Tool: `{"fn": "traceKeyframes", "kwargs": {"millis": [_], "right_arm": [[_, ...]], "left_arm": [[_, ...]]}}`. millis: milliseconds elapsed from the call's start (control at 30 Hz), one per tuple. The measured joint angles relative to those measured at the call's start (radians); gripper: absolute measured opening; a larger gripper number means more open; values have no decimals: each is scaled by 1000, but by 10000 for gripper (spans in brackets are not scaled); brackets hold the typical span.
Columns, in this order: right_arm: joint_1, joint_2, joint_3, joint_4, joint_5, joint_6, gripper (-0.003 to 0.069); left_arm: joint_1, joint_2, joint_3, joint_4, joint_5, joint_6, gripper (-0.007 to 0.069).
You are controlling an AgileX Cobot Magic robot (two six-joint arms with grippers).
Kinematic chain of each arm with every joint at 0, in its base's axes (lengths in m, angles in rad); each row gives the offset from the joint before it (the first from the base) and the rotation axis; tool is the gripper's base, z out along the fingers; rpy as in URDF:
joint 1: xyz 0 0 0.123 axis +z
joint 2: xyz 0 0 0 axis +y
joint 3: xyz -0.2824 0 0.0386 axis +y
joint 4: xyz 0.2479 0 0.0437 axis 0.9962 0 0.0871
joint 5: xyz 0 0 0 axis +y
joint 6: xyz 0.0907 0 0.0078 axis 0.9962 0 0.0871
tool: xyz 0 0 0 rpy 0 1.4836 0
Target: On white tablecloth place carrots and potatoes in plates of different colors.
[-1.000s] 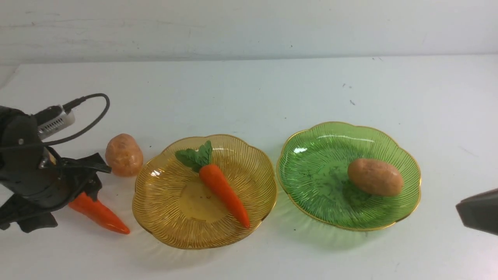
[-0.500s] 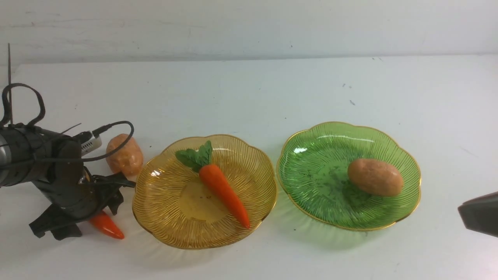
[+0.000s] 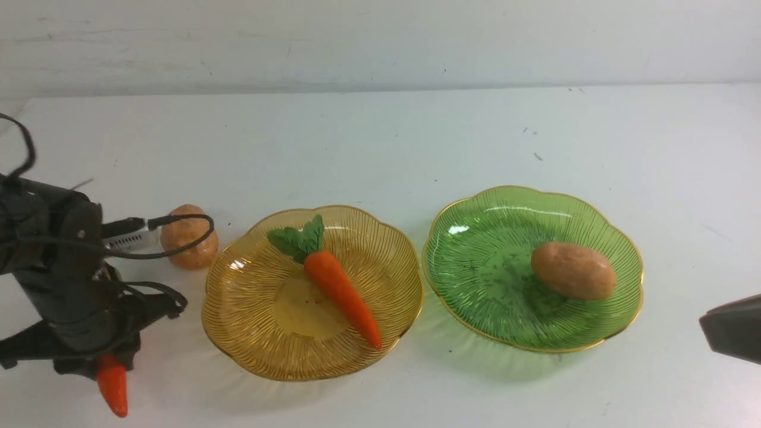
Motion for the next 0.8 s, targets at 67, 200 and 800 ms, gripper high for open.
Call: {"fn": "traceKeyframes", "kwargs": {"millis": [67,200,800], "right_arm": [[0,0,0,0,0,0,-15],[0,0,0,0,-1,0,-15],[0,0,0,0,-4,0,-15]], "left_arm": [[-15,50,-45,-5,-11,24,295],[-28,144,-139,-13,-13,91,474],[144,152,-420,262,270,114,81]]}}
